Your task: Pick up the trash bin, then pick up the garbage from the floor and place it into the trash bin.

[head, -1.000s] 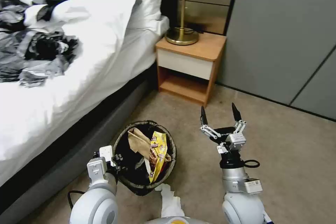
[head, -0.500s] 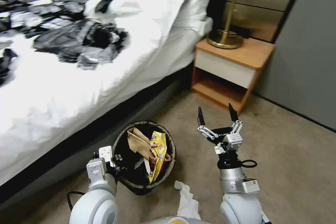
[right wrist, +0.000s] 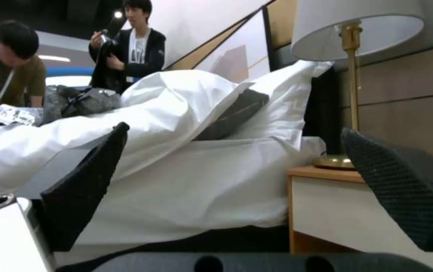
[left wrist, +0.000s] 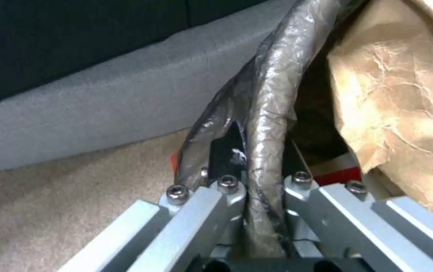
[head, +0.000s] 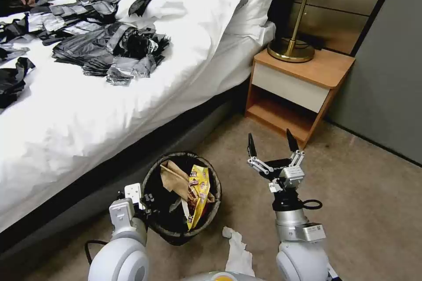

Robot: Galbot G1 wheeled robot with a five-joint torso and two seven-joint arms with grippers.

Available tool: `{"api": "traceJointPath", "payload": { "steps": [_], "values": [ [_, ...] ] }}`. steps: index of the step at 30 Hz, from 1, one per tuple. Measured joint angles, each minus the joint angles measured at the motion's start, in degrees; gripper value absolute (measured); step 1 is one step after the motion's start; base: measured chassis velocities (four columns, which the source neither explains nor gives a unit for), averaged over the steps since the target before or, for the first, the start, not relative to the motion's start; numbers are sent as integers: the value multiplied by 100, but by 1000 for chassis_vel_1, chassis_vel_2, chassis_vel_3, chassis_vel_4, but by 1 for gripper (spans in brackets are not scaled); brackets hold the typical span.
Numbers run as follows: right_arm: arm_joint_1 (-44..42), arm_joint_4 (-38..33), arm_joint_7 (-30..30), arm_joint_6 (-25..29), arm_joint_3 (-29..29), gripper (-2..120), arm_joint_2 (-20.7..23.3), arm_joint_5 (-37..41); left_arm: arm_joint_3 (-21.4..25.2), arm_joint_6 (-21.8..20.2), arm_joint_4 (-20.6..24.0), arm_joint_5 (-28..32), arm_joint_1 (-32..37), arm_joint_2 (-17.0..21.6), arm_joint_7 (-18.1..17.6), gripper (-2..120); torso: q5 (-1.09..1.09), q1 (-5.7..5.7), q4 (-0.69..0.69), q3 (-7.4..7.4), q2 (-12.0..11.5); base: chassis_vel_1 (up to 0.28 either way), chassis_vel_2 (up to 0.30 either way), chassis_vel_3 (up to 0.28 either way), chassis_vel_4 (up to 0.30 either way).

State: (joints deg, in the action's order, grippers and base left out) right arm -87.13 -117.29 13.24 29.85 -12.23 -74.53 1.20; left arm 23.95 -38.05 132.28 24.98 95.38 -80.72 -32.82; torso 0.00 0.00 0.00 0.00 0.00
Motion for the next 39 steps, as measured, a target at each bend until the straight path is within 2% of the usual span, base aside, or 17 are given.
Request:
{"api": "traceJointPath", "payload": {
  "steps": [9, 18, 19, 20, 27, 39],
  "values": [
    [-2, 8, -36, 1, 4, 100, -23, -1, 7, 1, 14, 5, 8, 5, -8, 0, 0, 0, 1, 0, 0, 97, -79, -93, 112],
    [1, 32, -70, 28, 14, 100, -26, -14, 17, 1, 22, 14, 5, 27, -10, 0, -3, 0, 1, 0, 0, 215, -220, -239, 224],
    [7, 48, -87, 65, 14, 100, -31, -24, 19, 1, 25, 15, 3, 29, -11, 0, 6, 0, 0, 0, 0, 284, -256, -264, 285],
    [19, 71, -106, 110, 15, 100, -41, -52, 20, 1, 25, 15, -2, 29, -25, 0, -2, 0, 1, 0, 0, 283, -299, -284, 285],
    [39, 106, -124, 154, 30, 100, -56, -80, 19, -4, 26, 28, -16, 41, -25, 0, 0, -2, 0, -1, 1, 225, -237, -251, 237],
    [240, 198, -59, 83, -6, 100, 47, -110, 67, -13, 53, 94, -68, 60, -21, 0, 1, 0, 0, 1, 1, -19, 3, 34, -6]
  ]
}}
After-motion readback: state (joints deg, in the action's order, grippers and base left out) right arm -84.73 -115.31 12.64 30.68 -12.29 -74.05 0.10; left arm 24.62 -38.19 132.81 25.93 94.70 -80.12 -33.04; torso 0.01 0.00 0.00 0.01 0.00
